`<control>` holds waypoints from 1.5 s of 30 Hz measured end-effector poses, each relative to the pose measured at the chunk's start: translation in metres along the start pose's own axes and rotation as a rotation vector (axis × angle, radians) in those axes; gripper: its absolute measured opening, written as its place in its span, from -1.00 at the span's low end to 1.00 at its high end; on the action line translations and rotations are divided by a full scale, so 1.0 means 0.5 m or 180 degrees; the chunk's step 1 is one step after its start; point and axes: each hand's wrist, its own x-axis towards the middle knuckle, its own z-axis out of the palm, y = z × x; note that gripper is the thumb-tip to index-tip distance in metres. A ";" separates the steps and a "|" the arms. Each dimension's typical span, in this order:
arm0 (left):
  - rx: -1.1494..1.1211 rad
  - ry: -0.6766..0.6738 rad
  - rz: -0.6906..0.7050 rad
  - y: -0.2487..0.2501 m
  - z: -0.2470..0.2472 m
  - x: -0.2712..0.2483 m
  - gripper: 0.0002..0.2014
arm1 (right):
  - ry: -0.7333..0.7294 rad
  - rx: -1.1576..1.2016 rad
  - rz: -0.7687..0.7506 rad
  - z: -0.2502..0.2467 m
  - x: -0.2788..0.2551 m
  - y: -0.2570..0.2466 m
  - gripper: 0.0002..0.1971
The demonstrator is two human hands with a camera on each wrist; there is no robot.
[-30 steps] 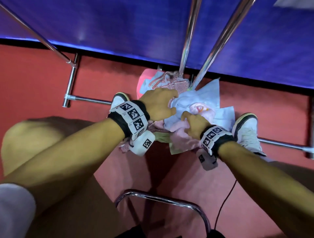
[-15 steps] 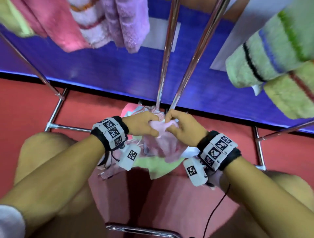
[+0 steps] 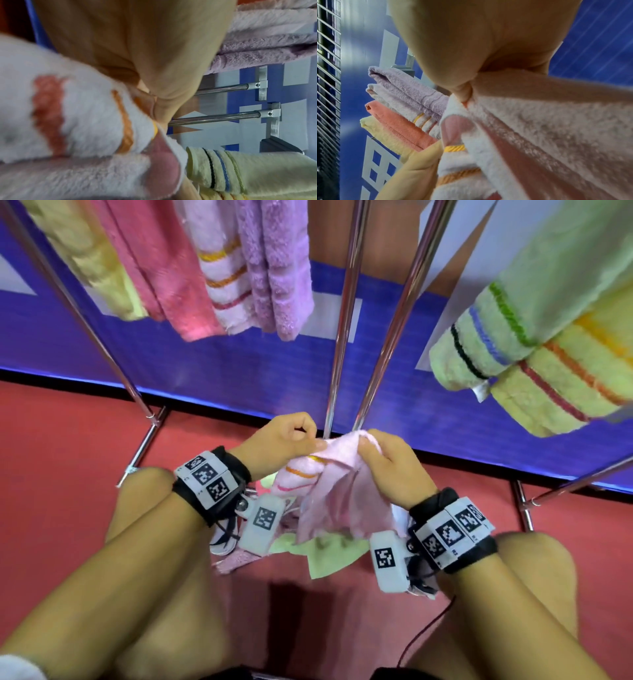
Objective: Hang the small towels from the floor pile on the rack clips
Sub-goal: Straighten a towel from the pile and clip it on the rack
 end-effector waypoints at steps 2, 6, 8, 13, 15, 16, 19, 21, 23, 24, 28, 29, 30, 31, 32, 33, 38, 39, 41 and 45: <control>-0.0262 0.0125 0.0027 -0.019 0.020 -0.011 -0.78 | 0.0053 -0.0114 0.0113 0.017 -0.015 0.004 -0.60; -0.0220 0.0467 0.0039 -0.049 0.061 -0.027 -0.83 | 0.0219 -0.0205 0.0374 0.068 -0.051 0.035 -0.58; -0.0035 0.0680 0.0089 -0.060 0.069 -0.030 -0.83 | 0.0443 -0.0125 0.0600 0.093 -0.065 0.048 -0.77; -0.0013 0.0807 0.0073 -0.064 0.082 -0.029 -0.82 | 0.0213 0.0745 0.0369 0.121 -0.075 0.029 -0.53; -0.0134 0.0780 0.0042 -0.052 0.086 -0.031 -0.86 | -0.0281 0.0499 0.0312 0.135 -0.081 0.035 -0.41; -0.0250 0.0758 -0.0013 -0.047 0.087 -0.032 -0.88 | -0.0442 0.0220 0.0290 0.140 -0.083 0.042 -0.42; -0.0647 0.0508 -0.0121 -0.041 0.083 -0.039 -0.80 | -0.0409 -0.0328 0.0138 0.143 -0.077 0.056 -0.82; -0.0635 0.0248 -0.0162 -0.041 0.079 -0.045 -0.65 | -0.0272 -0.0382 0.0106 0.135 -0.071 0.061 -0.84; -0.0376 0.0111 -0.0215 -0.042 0.071 -0.047 -0.56 | 0.0049 -0.0277 0.0140 0.117 -0.066 0.061 -0.67; -0.0021 0.0155 -0.0206 -0.045 0.064 -0.047 -0.54 | 0.0244 -0.0193 0.0193 0.105 -0.064 0.061 -0.64; 0.1918 0.0858 0.0048 -0.088 0.040 -0.033 -0.70 | 0.0712 -0.0071 0.0486 0.068 -0.065 0.069 -0.78; 0.1993 0.0970 -0.0010 -0.094 0.042 -0.033 -0.76 | 0.0768 -0.0134 0.0507 0.064 -0.068 0.070 -0.78; 0.2020 0.1040 -0.0074 -0.098 0.041 -0.032 -0.81 | 0.0810 -0.0163 0.0527 0.063 -0.072 0.069 -0.78; 0.2031 0.1096 -0.0109 -0.097 0.040 -0.031 -0.84 | 0.0858 -0.0146 0.0555 0.061 -0.075 0.068 -0.76; 0.2029 0.1149 -0.0123 -0.098 0.036 -0.029 -0.85 | 0.0913 -0.0147 0.0605 0.057 -0.078 0.067 -0.73; 0.2005 0.1177 -0.0117 -0.101 0.031 -0.026 -0.84 | 0.0966 -0.0161 0.0654 0.053 -0.080 0.071 -0.70; 0.0880 0.1043 0.0157 -0.086 0.054 -0.037 -0.90 | 0.0951 -0.0254 0.0775 0.030 -0.083 0.093 -0.84; 0.0725 0.0990 0.0214 -0.081 0.069 -0.041 -0.89 | 0.0837 -0.0103 0.0709 0.033 -0.086 0.089 -0.96; 0.0694 0.0826 0.0263 -0.078 0.098 -0.043 -0.91 | 0.0456 0.0060 0.0387 0.050 -0.092 0.068 -0.67; 0.0696 0.0385 0.0186 -0.089 0.128 -0.046 -0.77 | -0.0308 -0.0020 -0.0235 0.097 -0.100 0.037 -0.39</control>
